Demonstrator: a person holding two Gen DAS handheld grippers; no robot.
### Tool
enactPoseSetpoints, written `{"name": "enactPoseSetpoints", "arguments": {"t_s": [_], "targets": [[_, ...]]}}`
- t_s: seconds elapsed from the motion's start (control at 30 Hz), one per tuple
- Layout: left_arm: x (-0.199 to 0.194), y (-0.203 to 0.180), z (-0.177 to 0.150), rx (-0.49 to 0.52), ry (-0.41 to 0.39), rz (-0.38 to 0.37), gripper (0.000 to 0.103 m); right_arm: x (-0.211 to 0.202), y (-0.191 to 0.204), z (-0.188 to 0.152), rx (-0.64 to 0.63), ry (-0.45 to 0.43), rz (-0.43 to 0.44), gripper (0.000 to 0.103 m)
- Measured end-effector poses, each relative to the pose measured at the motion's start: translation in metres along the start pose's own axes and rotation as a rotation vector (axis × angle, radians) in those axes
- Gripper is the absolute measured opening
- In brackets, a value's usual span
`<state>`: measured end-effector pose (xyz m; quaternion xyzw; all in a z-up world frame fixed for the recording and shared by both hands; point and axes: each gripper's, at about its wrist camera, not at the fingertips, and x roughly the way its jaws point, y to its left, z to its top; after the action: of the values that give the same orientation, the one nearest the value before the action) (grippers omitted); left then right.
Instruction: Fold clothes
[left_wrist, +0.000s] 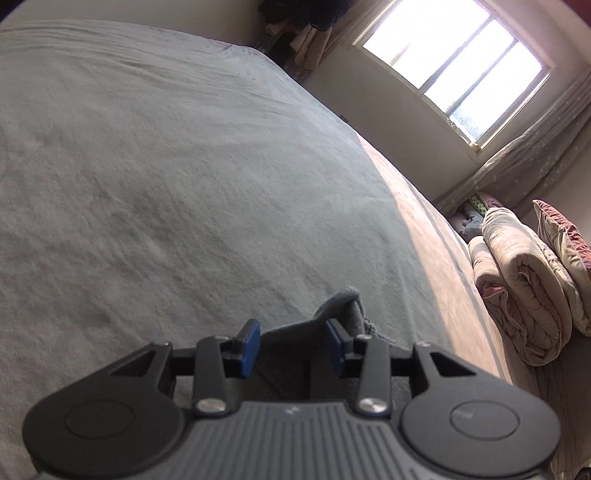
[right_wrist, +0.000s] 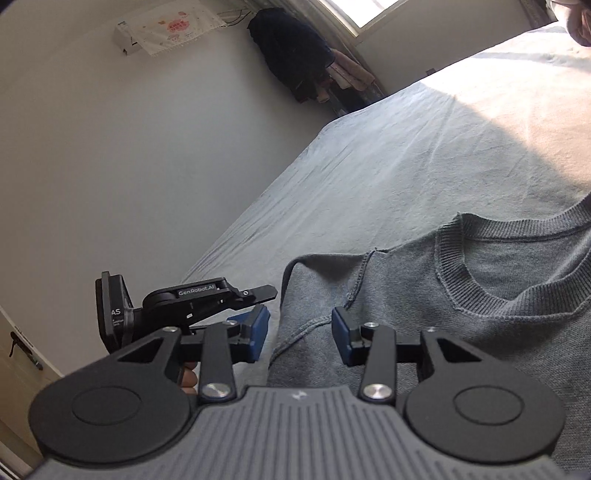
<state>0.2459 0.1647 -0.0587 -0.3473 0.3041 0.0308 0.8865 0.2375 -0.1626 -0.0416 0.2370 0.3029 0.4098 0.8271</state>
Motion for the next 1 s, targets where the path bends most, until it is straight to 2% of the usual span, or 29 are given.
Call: {"name": "enactPoseSetpoints", "arguments": {"t_s": [0.1, 0.2, 0.37, 0.67, 0.77, 1.0], "targets": [[0.003, 0.015, -0.01, -0.019, 0.003, -0.032, 0.026, 0.012, 0.024, -0.009, -0.1, 0.041, 0.047, 0.038], [0.007, 0.024, -0.014, -0.055, 0.022, -0.033, 0.023, 0.025, 0.041, -0.02, -0.182, 0.093, 0.078, 0.037], [0.008, 0.029, -0.009, -0.032, 0.042, -0.062, 0.023, 0.046, 0.049, -0.033, -0.251, 0.156, 0.032, 0.037], [0.006, 0.05, -0.002, -0.152, 0.078, -0.191, 0.029, 0.096, 0.063, -0.055, -0.343, 0.289, -0.061, 0.037], [0.005, 0.051, -0.002, -0.169, 0.073, -0.202, 0.031, 0.108, 0.055, -0.058, -0.346, 0.282, -0.097, 0.037], [0.014, 0.039, -0.007, -0.136, 0.103, -0.194, 0.041, 0.098, 0.025, -0.05, -0.346, 0.214, -0.232, 0.035]]}}
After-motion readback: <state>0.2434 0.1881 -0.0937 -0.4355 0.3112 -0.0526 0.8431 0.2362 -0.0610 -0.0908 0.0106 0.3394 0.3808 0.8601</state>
